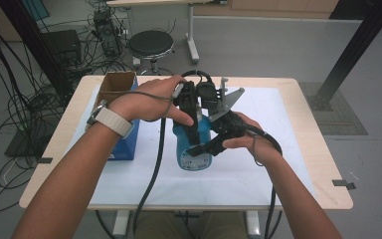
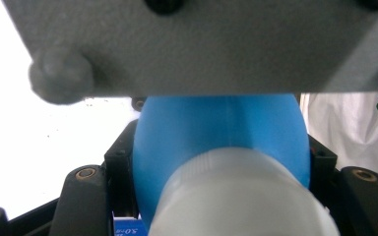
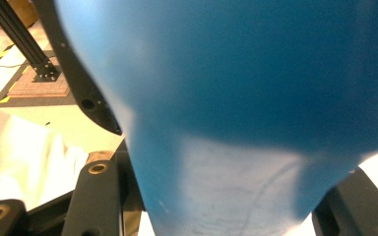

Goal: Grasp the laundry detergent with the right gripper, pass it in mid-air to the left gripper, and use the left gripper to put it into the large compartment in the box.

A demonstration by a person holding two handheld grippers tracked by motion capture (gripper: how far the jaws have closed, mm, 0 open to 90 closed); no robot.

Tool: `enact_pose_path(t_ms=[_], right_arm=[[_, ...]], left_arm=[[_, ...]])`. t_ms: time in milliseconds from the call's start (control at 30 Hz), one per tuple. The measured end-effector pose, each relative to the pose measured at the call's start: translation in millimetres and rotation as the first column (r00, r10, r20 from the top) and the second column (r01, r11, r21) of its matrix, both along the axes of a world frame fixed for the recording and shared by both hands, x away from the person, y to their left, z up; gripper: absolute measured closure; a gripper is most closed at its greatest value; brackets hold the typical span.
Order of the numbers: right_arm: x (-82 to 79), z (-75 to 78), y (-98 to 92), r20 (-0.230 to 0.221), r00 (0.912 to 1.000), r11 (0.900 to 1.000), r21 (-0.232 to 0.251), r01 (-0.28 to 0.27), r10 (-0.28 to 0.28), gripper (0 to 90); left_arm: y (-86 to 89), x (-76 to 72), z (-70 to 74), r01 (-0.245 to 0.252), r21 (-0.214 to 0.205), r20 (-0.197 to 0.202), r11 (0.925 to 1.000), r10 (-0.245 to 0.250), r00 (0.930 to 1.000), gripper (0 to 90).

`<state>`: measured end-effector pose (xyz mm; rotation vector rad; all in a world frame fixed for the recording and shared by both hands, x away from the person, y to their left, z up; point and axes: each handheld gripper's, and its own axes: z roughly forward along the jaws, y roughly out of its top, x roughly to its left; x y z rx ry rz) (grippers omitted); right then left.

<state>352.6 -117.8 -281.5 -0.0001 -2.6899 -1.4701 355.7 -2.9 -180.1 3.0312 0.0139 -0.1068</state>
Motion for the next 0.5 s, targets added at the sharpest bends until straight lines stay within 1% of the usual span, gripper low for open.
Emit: enact_pose_path(t_ms=[500], right_arm=[[-0.2,1.5,1.5,0.006,1.0,1.0,-0.006,-0.001,0.001,43.7]], left_arm=[[1.9,-0.3,0.9,-0.001,-0.004,0.002,1.0,0.001,1.0,37.3]])
